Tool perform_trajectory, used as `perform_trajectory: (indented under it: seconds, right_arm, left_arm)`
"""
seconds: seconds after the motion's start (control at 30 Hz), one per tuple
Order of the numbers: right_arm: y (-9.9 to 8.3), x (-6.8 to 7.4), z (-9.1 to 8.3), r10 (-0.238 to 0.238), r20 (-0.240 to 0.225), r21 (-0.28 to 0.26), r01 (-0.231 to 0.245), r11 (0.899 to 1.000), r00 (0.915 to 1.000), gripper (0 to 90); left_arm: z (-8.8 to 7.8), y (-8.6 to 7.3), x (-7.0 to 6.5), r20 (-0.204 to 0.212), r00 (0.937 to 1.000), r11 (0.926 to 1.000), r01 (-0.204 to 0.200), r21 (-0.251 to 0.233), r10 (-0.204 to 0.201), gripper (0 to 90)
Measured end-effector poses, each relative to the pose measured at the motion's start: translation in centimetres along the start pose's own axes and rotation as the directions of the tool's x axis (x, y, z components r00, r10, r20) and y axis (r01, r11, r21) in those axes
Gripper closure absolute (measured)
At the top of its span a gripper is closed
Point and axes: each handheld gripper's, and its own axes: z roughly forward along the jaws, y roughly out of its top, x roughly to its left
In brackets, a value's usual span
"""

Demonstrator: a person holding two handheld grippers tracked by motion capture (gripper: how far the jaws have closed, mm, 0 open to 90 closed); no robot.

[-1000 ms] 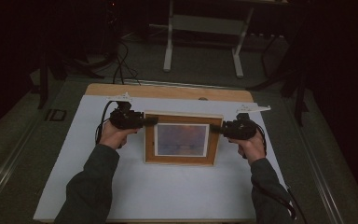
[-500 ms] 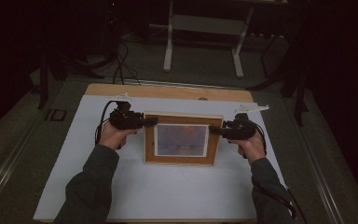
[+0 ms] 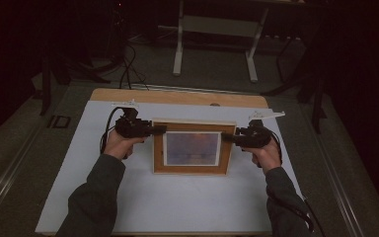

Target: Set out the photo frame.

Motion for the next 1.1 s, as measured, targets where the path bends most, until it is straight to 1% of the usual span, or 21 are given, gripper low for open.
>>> perform_trajectory:
  seconds: [0.07,0.2,0.3,0.47,0.53,0.7,0.77,0.8,0.83,0.93,0.97,1.0,1.03,1.07,1.1]
  right_arm:
    - [0.0,0.0,0.0,0.001,0.003,0.002,-0.001,1.0,1.0,48.6]
    - [-0.1,0.0,-0.2,0.001,0.006,0.007,-0.001,1.0,1.0,45.2]
    - [-0.2,-0.1,-0.6,0.003,0.003,-0.002,-0.003,1.0,1.0,42.9]
    - [-0.3,0.1,-1.1,-0.005,-0.006,0.0,0.005,1.0,1.0,40.4]
    - [-0.3,0.2,-1.5,-0.011,-0.002,0.006,0.011,1.0,0.9999,38.6]
    - [-0.6,0.1,-2.4,-0.008,0.007,0.005,0.008,1.0,0.9999,38.0]
    - [-0.7,0.0,-2.7,-0.008,0.007,0.008,0.008,1.0,0.9999,38.0]
    - [-0.8,0.0,-2.8,-0.004,0.01,0.01,0.004,1.0,0.9999,38.0]
    - [-0.9,0.0,-3.0,-0.003,0.012,0.015,0.003,1.0,0.9999,38.1]
    - [-1.3,-0.1,-3.2,-0.003,0.009,0.02,0.002,1.0,1.0,38.3]
    - [-1.5,-0.1,-3.3,0.0,0.008,0.022,0.0,1.0,1.0,38.4]
    - [-1.7,-0.1,-3.4,0.002,0.008,0.022,-0.002,1.0,1.0,38.3]
    - [-1.9,-0.1,-3.6,0.004,0.009,0.026,-0.005,1.0,1.0,38.3]
    - [-2.1,-0.1,-3.7,0.008,0.008,0.025,-0.008,1.0,0.9999,38.3]
    - [-2.6,-0.1,-3.9,0.012,0.015,0.028,-0.012,1.0,0.9998,38.3]
  left_arm:
    - [0.0,-0.1,0.1,-0.003,1.0,1.0,0.001,0.001,-0.001,57.5]
    - [-0.1,-0.1,0.1,-0.017,0.9998,1.0,0.007,-0.006,-0.007,53.2]
    - [-0.5,-0.2,0.1,-0.027,0.9996,0.9998,0.01,-0.017,-0.01,50.4]
    - [-1.3,-0.3,0.0,-0.07,0.9975,1.0,-0.003,-0.008,0.003,47.2]
    - [-1.8,-0.3,-0.1,-0.078,0.9969,0.9999,-0.006,-0.013,0.005,46.8]
    - [-3.2,-0.5,-0.5,-0.13,0.9914,0.9997,-0.016,-0.016,0.014,45.7]
    - [-3.8,-0.8,-0.7,-0.177,0.9841,0.9999,-0.016,-0.005,0.015,46.8]
    - [-4.1,-0.9,-0.8,-0.194,0.9808,0.9999,-0.017,-0.001,0.016,47.3]
    - [-4.3,-1.1,-0.9,-0.205,0.9787,0.9998,-0.019,0.003,0.019,47.2]
    - [-5.1,-1.9,-1.2,-0.256,0.9664,0.9998,-0.02,0.009,0.021,46.9]
    - [-5.3,-2.2,-1.2,-0.266,0.9638,0.9998,-0.017,0.009,0.019,46.8]
    - [-5.6,-2.6,-1.3,-0.283,0.9591,0.9999,-0.015,0.008,0.016,46.7]
    - [-5.8,-3.0,-1.3,-0.294,0.9557,0.9999,-0.014,0.009,0.016,46.6]
    - [-6.1,-3.7,-1.3,-0.324,0.9461,0.9998,-0.01,0.014,0.014,46.5]
    - [-6.3,-4.1,-1.3,-0.345,0.9385,0.9998,-0.007,0.018,0.013,46.2]
